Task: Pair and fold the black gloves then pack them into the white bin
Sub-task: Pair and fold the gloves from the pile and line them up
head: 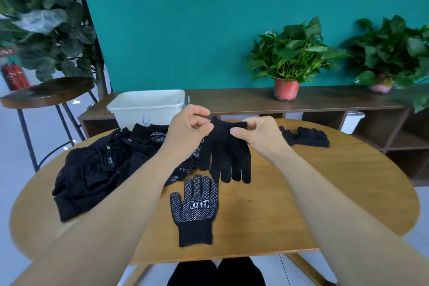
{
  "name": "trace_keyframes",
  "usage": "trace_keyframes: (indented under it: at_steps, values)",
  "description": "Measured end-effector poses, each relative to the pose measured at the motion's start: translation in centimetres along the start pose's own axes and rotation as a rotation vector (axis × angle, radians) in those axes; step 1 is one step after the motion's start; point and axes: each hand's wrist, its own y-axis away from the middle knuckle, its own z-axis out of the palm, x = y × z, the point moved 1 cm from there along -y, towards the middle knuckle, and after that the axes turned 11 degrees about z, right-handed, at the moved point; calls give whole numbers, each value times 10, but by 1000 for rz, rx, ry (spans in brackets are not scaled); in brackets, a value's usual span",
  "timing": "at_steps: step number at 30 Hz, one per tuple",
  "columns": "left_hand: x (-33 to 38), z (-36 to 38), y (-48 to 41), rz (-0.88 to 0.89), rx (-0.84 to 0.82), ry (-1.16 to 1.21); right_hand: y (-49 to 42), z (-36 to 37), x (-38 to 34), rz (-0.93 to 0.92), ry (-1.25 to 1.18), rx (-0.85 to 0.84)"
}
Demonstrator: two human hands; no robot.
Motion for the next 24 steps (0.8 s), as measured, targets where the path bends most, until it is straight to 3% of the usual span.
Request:
trace_keyframes:
  at_steps: [12,18,24]
  values:
    - [-10,3,8,10,33,-119,2,2,2,-5,50,180]
    - [-9,25,24,19,-175,-161,8,7,3,-62,161,208]
    - [4,48,19,-34,-175,-191,16,7,2,-200,246,151]
